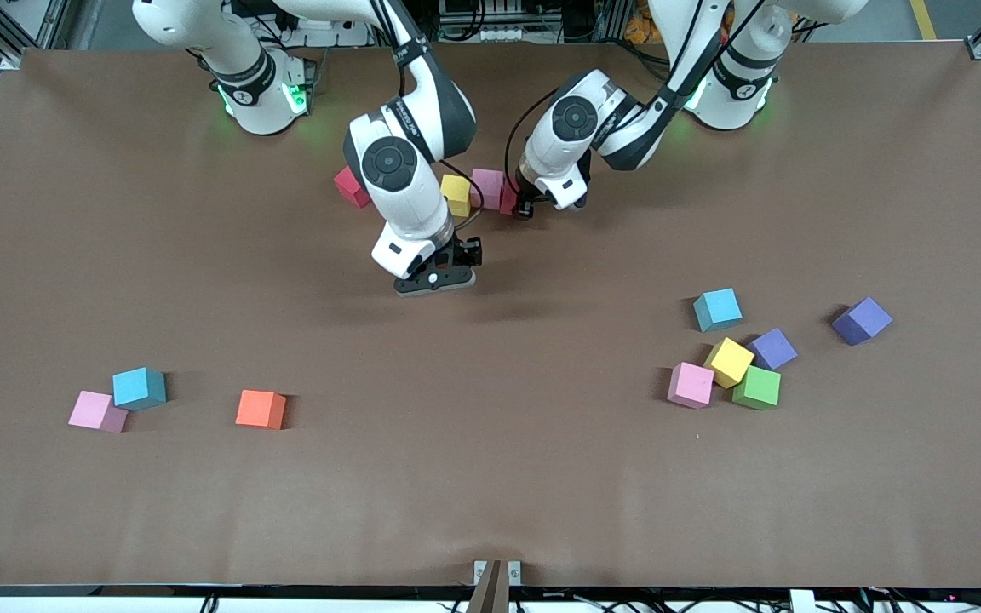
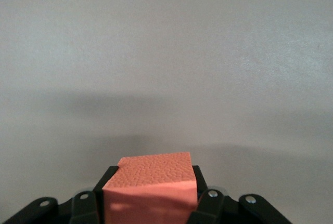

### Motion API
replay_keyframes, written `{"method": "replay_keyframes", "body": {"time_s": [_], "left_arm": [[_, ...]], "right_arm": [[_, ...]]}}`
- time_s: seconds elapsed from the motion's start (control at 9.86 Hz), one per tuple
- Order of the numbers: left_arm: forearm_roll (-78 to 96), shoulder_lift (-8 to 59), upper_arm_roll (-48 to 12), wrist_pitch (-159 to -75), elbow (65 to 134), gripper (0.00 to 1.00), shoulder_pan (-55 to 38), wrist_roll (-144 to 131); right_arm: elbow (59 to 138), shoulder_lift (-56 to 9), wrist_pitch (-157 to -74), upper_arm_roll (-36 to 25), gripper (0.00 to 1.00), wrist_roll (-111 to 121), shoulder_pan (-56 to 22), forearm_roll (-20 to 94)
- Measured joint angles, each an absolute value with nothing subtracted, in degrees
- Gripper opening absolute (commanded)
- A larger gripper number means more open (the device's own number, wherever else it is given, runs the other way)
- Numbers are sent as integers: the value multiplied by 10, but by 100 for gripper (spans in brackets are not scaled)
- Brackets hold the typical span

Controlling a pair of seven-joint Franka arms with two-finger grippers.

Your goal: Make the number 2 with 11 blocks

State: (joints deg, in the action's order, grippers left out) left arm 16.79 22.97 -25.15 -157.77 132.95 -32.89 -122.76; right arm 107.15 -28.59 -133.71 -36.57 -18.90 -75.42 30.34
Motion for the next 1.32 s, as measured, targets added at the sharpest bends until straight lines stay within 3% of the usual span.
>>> {"method": "replay_keyframes", "body": {"time_s": [0.91, 1.32], "left_arm": [[162, 225, -240, -1567, 1318, 100, -329, -1207], [162, 168, -235, -1475, 1308, 100, -290, -1158]], "right_arm": [[1077, -300, -1410, -365, 9, -348, -811, 303], [1078, -321, -1423, -365, 9, -366, -825, 303]]}}
